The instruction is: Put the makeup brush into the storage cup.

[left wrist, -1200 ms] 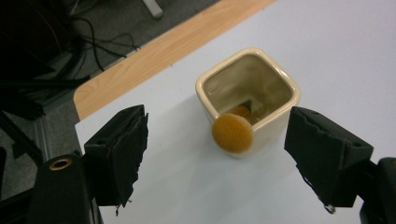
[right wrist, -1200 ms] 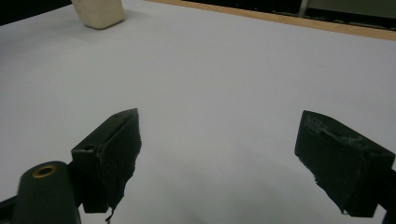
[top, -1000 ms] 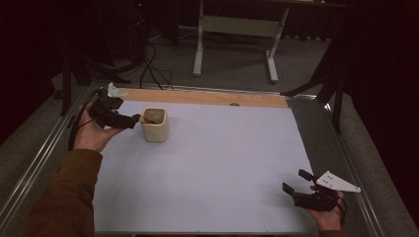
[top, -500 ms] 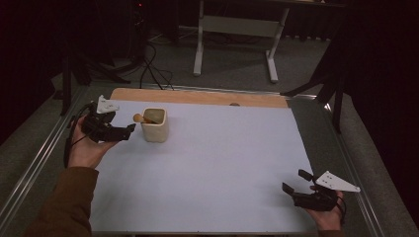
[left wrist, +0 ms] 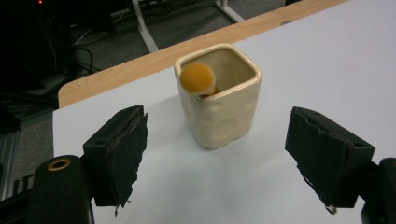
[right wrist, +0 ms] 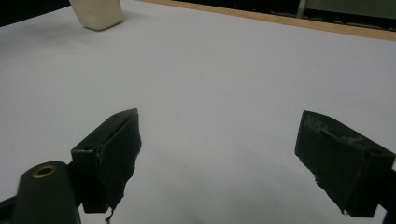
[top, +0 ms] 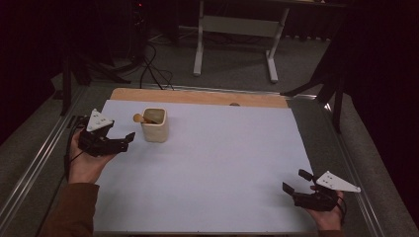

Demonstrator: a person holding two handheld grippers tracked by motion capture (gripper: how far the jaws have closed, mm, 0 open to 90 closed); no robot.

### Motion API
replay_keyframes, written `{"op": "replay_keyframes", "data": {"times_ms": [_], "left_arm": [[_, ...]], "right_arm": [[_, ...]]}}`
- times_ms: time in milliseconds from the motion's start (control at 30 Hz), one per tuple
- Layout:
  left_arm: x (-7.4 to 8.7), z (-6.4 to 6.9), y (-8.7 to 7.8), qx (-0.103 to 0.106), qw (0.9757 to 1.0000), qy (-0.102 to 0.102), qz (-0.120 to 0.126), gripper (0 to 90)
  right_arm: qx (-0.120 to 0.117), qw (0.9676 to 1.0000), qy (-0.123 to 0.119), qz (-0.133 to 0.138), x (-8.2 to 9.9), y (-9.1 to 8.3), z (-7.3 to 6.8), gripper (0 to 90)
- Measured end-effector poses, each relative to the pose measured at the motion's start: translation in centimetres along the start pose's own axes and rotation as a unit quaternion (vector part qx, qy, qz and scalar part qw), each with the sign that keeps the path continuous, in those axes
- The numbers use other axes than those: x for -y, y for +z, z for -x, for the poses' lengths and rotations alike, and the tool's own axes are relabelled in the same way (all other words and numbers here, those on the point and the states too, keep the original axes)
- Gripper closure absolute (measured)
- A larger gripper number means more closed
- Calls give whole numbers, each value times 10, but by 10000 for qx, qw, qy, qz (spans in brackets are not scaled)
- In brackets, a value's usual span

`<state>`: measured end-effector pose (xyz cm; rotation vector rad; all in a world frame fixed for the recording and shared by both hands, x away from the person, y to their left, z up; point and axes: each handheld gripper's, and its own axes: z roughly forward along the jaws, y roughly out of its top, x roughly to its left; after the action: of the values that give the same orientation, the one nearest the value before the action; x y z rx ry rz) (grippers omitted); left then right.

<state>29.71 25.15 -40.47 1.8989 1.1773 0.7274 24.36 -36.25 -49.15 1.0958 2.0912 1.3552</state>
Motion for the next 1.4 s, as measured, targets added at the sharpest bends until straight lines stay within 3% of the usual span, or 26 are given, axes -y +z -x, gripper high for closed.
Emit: {"op": "replay_keyframes", "data": {"times_ms": [367, 633, 900, 1033, 1400], "left_arm": [[28, 7, -8, 24, 9990, -248, 372, 203], [42, 13, -14, -4, 9977, -319, 598, 204], [59, 22, -12, 48, 9981, -248, 567, 206], [67, 26, -14, 16, 9975, -236, 672, 212], [89, 29, -17, 86, 9974, -418, 577, 209]], "right_arm": [[11, 10000, -7, 31, 0, -1, 0, 138], [5, 10000, -28, 70, -1, -2, -1, 138], [4, 9999, -24, 100, -2, -3, -2, 138], [-6, 9999, -25, 98, -3, -3, -2, 138], [-10, 9999, -28, 103, -3, -3, -3, 136]]}}
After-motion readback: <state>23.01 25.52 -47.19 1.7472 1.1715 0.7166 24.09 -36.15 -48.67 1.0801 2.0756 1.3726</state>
